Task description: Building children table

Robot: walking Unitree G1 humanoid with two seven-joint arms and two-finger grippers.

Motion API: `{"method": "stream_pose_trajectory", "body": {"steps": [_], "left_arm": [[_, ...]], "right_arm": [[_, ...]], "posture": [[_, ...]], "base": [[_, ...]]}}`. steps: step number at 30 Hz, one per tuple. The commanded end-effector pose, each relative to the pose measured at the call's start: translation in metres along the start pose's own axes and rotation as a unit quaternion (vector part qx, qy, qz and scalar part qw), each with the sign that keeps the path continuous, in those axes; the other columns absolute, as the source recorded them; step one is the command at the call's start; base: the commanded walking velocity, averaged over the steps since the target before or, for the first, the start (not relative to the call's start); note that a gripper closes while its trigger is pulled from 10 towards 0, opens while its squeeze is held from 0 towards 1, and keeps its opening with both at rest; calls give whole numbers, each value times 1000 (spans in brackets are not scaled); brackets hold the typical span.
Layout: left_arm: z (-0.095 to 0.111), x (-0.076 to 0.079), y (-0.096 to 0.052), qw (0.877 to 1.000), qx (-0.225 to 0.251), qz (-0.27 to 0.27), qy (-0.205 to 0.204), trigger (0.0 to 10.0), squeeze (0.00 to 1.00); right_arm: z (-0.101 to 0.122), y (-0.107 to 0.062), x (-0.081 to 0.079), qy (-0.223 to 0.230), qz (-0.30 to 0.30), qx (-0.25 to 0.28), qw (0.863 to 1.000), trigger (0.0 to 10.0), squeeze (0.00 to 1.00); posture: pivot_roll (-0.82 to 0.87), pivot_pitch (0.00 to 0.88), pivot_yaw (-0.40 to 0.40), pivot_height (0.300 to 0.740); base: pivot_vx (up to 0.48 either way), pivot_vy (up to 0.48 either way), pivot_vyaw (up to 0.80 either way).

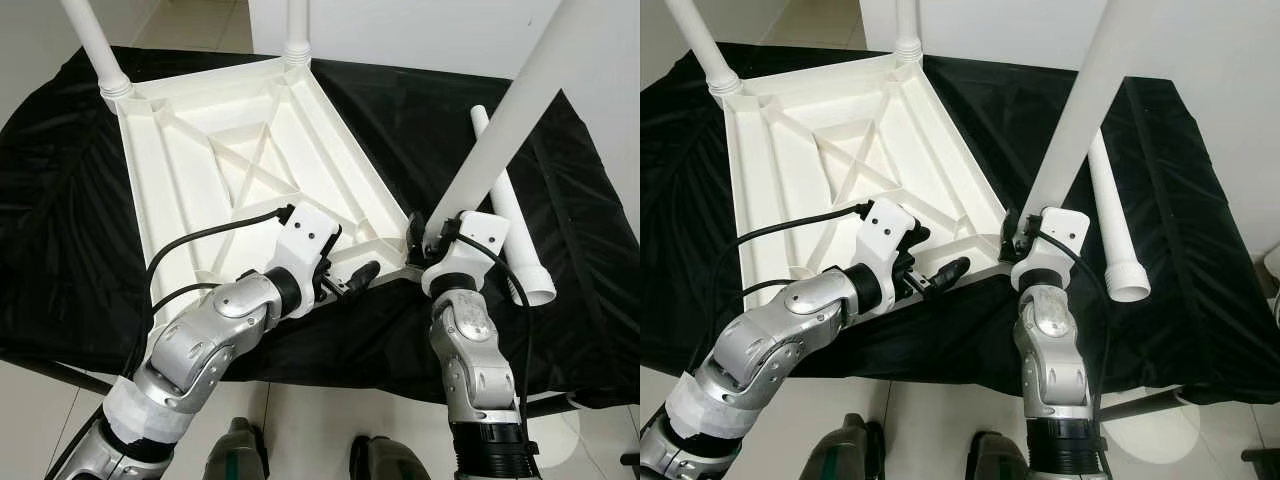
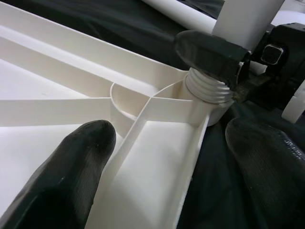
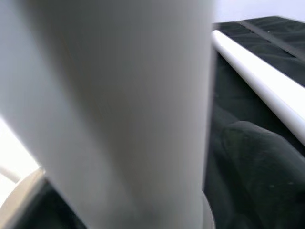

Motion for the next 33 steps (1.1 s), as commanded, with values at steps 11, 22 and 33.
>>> {"method": "stream_pose_trajectory", "body": {"steps": [11, 22, 33], "left_arm": [[-10, 14, -2, 997, -29, -64, 12, 10000, 0], [-8, 18, -1, 997, -31, -64, 12, 10000, 0], [-10, 16, -1, 998, -33, -59, 9, 10000, 0]], "right_arm": [[5, 9, -9, -19, 137, 22, 990, 10000, 259], [-2, 8, -10, -91, 308, 41, 946, 1059, 0], [-18, 4, -9, -105, 365, 20, 925, 0, 0]], "posture": [[-8, 83, 22, 740], [-5, 100, 32, 740], [-10, 106, 36, 740]], "base": [[0, 0, 0], [0, 0, 0], [0, 0, 0]]}}
Point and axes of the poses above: a point about 5 cm out from each wrist's last joint towards the gripper, its own y axis pointing out of the wrist towards the gripper, its own z axis along the axis of the wrist's last joint, x = y × z, the point moved 6 cm from there along y, pointing out of the wrist towards the gripper, and after that the axes turned 13 degrees about -y, right-handed, at the moved point
